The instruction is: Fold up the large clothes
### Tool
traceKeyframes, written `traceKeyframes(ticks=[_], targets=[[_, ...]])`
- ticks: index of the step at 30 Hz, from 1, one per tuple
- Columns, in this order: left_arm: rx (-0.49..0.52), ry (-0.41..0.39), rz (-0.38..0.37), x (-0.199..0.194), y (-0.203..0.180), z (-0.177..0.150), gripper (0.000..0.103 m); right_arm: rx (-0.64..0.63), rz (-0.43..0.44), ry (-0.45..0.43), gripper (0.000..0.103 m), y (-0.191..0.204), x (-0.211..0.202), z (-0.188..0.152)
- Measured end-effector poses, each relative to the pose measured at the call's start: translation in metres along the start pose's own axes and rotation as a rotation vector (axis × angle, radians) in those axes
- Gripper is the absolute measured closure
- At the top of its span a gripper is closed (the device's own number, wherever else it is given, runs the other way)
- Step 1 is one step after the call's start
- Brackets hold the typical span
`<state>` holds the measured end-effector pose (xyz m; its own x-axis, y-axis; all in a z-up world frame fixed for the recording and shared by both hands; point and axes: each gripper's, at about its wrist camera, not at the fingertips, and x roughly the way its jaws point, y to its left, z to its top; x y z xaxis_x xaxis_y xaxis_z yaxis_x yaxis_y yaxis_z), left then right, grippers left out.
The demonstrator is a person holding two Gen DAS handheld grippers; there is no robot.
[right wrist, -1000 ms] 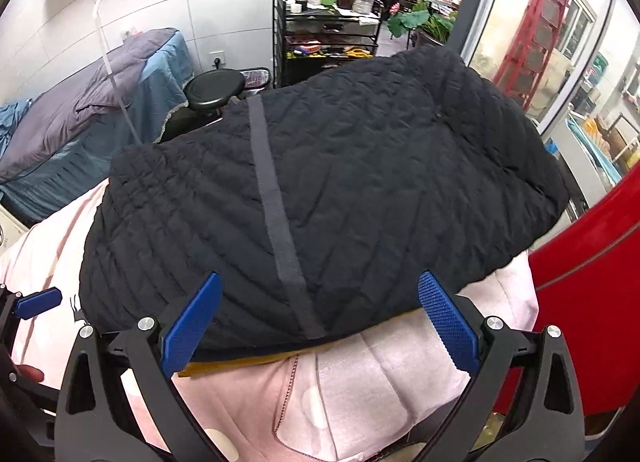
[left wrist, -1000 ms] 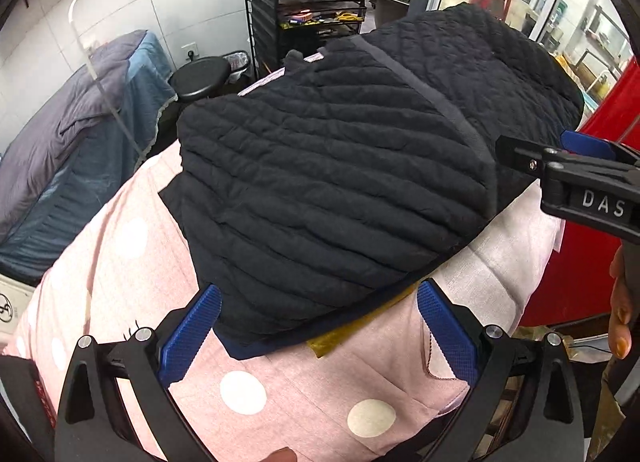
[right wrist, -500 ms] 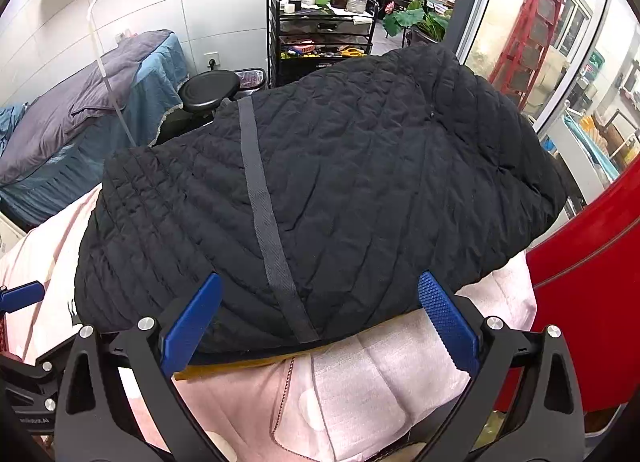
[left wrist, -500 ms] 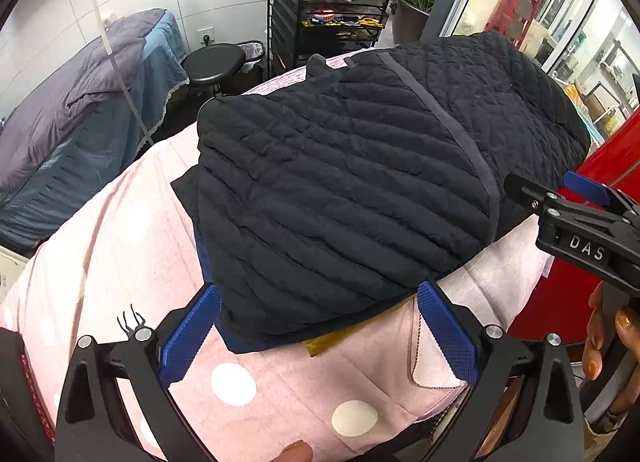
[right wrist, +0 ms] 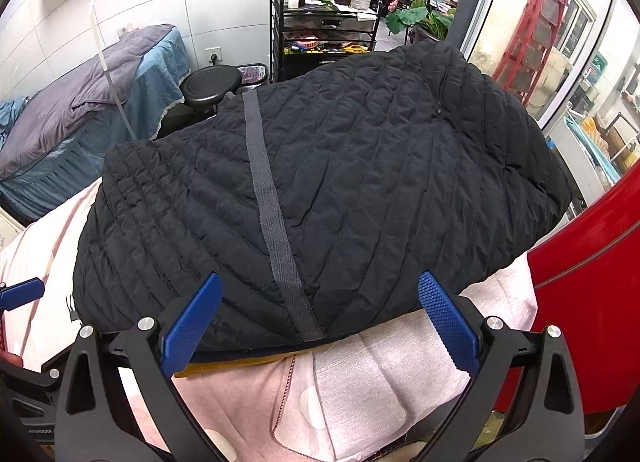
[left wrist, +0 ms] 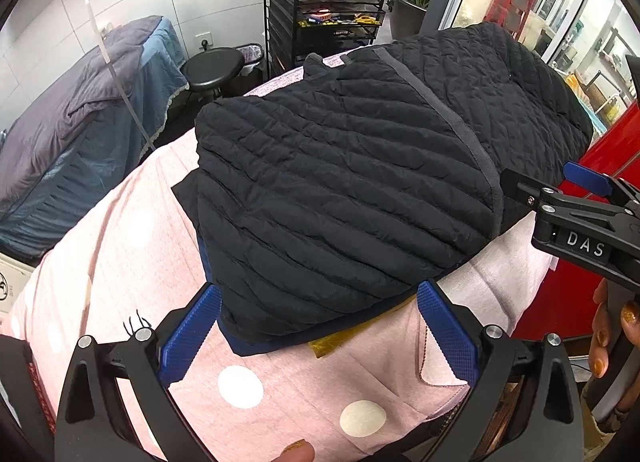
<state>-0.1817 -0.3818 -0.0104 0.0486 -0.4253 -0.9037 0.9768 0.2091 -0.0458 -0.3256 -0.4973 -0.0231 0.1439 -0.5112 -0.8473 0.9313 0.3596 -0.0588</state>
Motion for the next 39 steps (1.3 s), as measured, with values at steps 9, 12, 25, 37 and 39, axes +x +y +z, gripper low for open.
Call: traceKeyframes(ticks=[9,12,25,37,39], targets=[[0.046,-0.006,0.035,-0.001,-0.006,0.0,0.006,0.0,-0.001,0.002,0.006,0.0,0.0,0.0],[0.051,0.007,0.055,0.002,-0.007,0.001,0.006,0.001,-0.001,0.0,0.006,0.0,-0.001,0.0],[0.078,-0.016,0.095,0.001,-0.012,-0.002,0.006,0.024,0.004,0.02,0.006,-0.007,0.007,-0.004],[0.067,0.001,0.064,0.0,-0.013,0.001,0.006,0.028,0.005,0.018,0.006,-0.006,0.006,-0.003],[0.068,-0.001,0.061,0.0,-0.013,0.001,0.006,0.03,0.005,0.017,0.006,-0.007,0.006,-0.004]])
